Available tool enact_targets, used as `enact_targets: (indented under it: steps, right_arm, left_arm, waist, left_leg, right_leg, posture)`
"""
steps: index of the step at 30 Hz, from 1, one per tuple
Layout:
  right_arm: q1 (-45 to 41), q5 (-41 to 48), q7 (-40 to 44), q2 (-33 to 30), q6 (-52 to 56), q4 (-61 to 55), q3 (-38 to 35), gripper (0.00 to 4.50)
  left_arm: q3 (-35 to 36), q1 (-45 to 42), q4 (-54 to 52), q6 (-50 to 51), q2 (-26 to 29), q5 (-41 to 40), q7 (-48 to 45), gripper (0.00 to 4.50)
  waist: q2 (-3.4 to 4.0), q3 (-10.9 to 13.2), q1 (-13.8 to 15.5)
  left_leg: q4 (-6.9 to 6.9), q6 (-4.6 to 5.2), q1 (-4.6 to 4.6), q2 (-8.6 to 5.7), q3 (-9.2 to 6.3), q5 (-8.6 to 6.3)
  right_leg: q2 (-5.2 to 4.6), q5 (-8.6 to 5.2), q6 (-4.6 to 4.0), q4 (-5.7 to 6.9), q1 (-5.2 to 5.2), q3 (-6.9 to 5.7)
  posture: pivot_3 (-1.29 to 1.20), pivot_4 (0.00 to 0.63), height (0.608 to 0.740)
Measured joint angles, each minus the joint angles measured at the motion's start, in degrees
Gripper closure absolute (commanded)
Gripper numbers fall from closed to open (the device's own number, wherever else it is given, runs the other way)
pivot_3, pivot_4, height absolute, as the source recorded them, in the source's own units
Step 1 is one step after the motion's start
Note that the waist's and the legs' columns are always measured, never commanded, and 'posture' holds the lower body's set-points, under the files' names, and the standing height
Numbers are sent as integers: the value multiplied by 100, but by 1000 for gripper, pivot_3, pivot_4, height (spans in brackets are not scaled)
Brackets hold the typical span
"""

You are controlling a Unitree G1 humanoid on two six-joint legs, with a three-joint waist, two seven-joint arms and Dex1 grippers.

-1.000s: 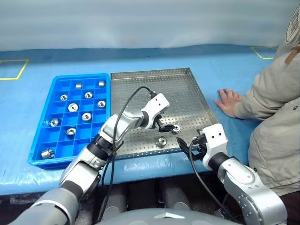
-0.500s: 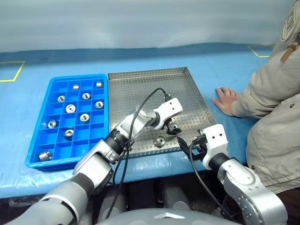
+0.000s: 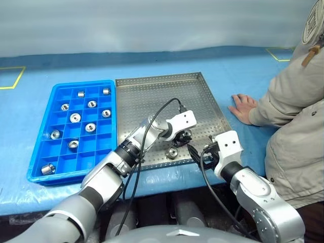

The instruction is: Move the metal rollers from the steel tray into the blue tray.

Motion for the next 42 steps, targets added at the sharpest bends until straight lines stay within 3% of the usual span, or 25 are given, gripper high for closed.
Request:
enact_targets:
  steps: [8,16,20,25,35,42]
  right_arm:
    - [-320,0,114,-66,-3,109,12,0]
    - [-1237,22,485,-150,-12,695,532,0]
    - [-1822,31,774,-138,-69,1110,906,0]
    - [-2117,40,1044,-96,-196,1395,1225,0]
    - [-2181,46,1290,-96,-273,1543,1390,0]
    - [-2001,44,1252,-89,-273,1539,1382,0]
  left_arm:
    - [1111,322,-379,275,163,-59,981,2803]
    - [2543,1488,-3329,1501,409,-290,2020,2803]
    - [2885,2283,-4902,2196,429,-242,2532,2803]
    - [3038,3026,-6061,2860,516,79,3188,2803]
    - [3197,4033,-6559,3583,508,117,3557,2803]
    - [3298,4125,-6624,3691,325,-57,3651,2803]
  waist:
    - [0,0,4]
    - [1,2,165]
    - [-2,3,338]
    - [-3,4,579]
    - [-5,5,765]
    - [-2,3,750]
  left_leg:
    - [0,0,1,3,9,0]
    - [-4,2,4,2,12,-1]
    - [-3,2,4,2,9,-1]
    - [-1,3,4,-2,3,-2]
    - [2,3,4,0,-1,-2]
    - [2,3,6,1,-2,-2]
  right_leg:
    - [4,21,35,4,-6,12]
    - [1,23,36,4,-5,19]
    - [0,23,35,3,-1,18]
    - [-3,23,35,0,5,5]
    - [-6,5,5,-2,7,-2]
    - [-8,3,2,-2,9,-5]
  posture:
    - [-139,150,740]
    - [14,150,740]
    - [84,150,740]
    - [136,150,740]
    - [122,150,740]
    - [99,150,740]
